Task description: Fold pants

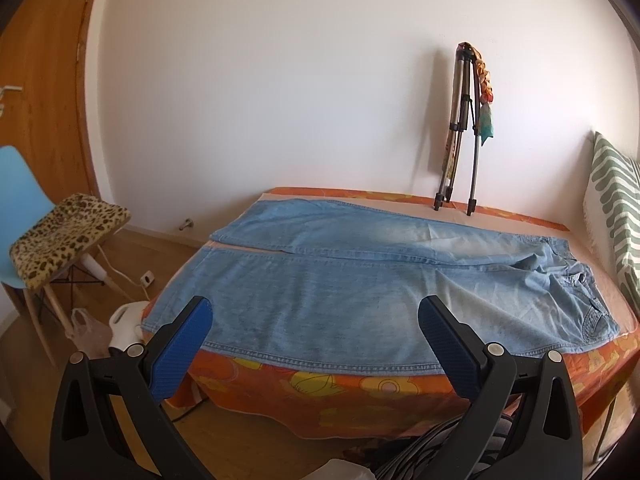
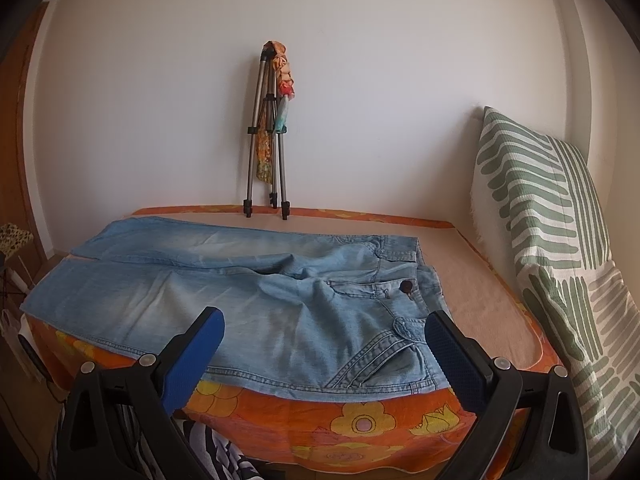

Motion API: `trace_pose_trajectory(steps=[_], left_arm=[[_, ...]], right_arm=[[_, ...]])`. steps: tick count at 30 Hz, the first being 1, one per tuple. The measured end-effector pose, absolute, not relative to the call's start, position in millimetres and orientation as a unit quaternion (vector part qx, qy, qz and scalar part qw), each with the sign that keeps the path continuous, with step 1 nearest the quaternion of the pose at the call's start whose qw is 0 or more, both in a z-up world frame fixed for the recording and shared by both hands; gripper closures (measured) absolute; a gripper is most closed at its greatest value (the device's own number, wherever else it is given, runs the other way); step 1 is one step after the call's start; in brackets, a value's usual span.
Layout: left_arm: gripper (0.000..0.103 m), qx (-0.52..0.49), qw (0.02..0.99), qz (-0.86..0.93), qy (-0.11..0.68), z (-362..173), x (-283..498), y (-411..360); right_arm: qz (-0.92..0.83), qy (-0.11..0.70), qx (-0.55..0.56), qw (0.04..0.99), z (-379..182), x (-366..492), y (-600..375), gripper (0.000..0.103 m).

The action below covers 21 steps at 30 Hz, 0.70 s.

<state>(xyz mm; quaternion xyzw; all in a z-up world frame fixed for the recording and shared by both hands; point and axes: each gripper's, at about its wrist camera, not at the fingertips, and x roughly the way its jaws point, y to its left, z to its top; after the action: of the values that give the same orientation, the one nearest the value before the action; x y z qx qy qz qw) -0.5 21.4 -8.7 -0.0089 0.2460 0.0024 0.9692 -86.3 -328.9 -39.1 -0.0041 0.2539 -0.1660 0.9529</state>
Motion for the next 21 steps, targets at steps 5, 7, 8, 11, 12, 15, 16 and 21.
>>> trace_pose_trajectory(steps=[5,7,8,11,12,15,16,21], left_arm=[[0.000,-0.009,0.968,-0.004,0.251,-12,1,31],[0.000,-0.009,0.967,0.000,0.254,-12,3,37],[0.000,-0.007,0.967,0.002,0.254,-11,4,40],[0.001,0.006,0.967,0.011,0.253,-7,10,49],[0.001,0.012,0.968,0.012,0.252,-6,12,52],[0.001,0.023,0.967,0.018,0.251,1,24,61],[0.001,0.025,0.967,0.017,0.253,3,30,64],[0.004,0.034,0.966,0.011,0.255,16,60,77]], right_arm=[[-0.151,0.257,-0.001,0.954,-36,-84,-330,0.006],[-0.143,0.256,-0.005,0.956,-33,-83,-331,0.007],[-0.140,0.256,-0.006,0.956,-31,-82,-332,0.007],[-0.128,0.250,-0.014,0.960,-21,-78,-335,0.007],[-0.125,0.248,-0.020,0.961,-17,-76,-336,0.007],[-0.111,0.243,-0.038,0.963,-3,-64,-338,0.009],[-0.105,0.243,-0.042,0.963,2,-59,-339,0.009],[-0.064,0.239,-0.072,0.966,23,-16,-337,0.009]])
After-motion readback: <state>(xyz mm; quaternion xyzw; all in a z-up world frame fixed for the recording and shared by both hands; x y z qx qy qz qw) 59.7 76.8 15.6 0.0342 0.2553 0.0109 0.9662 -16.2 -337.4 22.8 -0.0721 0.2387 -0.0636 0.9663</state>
